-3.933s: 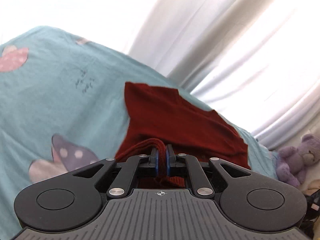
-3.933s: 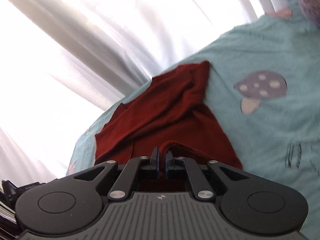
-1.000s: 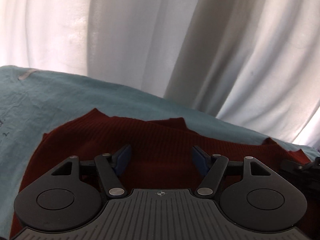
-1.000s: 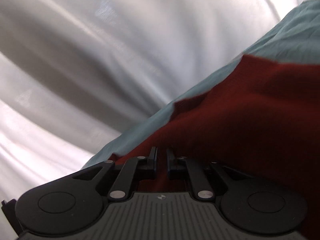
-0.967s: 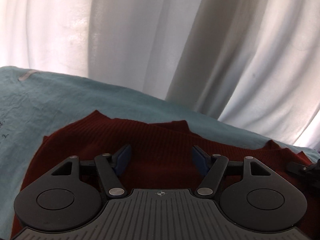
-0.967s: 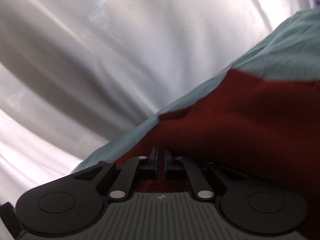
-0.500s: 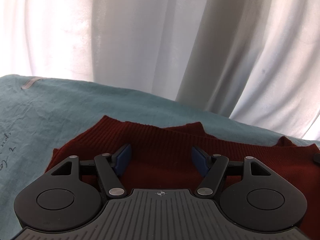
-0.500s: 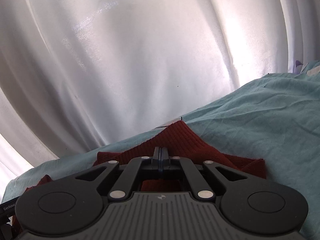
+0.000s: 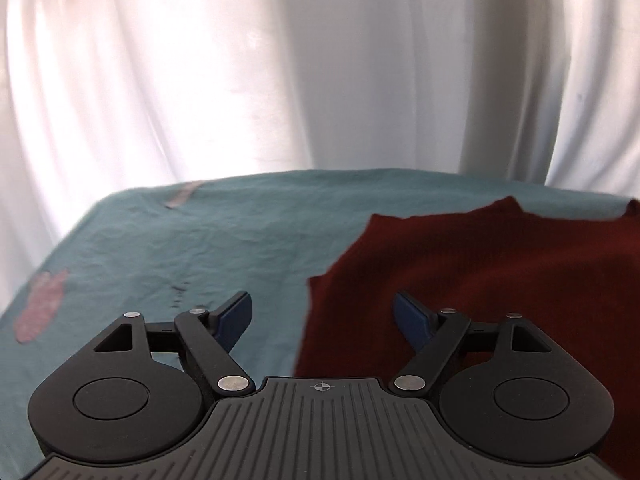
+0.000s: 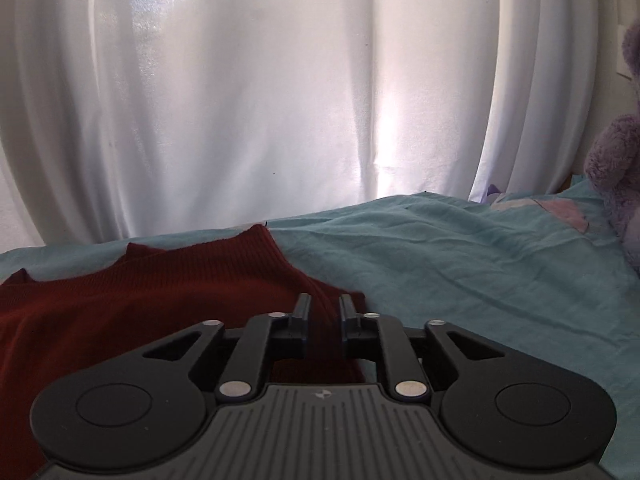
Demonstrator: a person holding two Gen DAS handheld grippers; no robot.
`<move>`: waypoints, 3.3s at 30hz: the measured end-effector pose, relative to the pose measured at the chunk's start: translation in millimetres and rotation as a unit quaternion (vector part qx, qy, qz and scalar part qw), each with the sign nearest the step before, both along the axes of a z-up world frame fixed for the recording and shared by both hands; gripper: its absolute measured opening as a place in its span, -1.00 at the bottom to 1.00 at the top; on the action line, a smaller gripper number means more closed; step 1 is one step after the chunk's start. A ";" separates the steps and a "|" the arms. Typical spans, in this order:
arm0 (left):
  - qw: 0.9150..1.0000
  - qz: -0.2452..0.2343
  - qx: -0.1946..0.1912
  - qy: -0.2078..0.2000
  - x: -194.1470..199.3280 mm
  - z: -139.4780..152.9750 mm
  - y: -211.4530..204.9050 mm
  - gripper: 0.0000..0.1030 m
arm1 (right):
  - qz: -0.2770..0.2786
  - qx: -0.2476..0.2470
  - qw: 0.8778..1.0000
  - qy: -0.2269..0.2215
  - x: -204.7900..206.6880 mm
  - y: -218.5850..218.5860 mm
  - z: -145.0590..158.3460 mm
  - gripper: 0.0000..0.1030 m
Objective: Fold small clothes
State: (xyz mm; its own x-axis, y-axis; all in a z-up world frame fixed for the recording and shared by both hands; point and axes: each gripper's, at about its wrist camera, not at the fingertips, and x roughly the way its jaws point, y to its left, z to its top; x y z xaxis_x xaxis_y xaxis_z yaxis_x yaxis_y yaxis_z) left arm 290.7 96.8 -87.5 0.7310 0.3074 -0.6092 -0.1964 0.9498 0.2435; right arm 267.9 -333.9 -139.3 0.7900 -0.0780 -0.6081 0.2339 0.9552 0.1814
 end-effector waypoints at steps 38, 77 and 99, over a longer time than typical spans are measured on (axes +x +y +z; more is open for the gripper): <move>0.858 0.025 -0.509 0.061 -81.2 -25.0 72.9 -0.03 | 0.192 0.091 0.977 -0.017 -47.7 124.3 20.8 -0.77; 0.877 -0.016 -0.477 0.044 2.8 -11.7 82.8 -0.66 | 0.299 -0.082 0.949 -0.059 -1.0 296.2 1.2 -0.83; 0.924 -0.158 -0.341 0.066 20.9 35.0 -73.3 -0.71 | 0.159 0.031 0.985 -0.065 -45.8 164.4 24.2 -0.61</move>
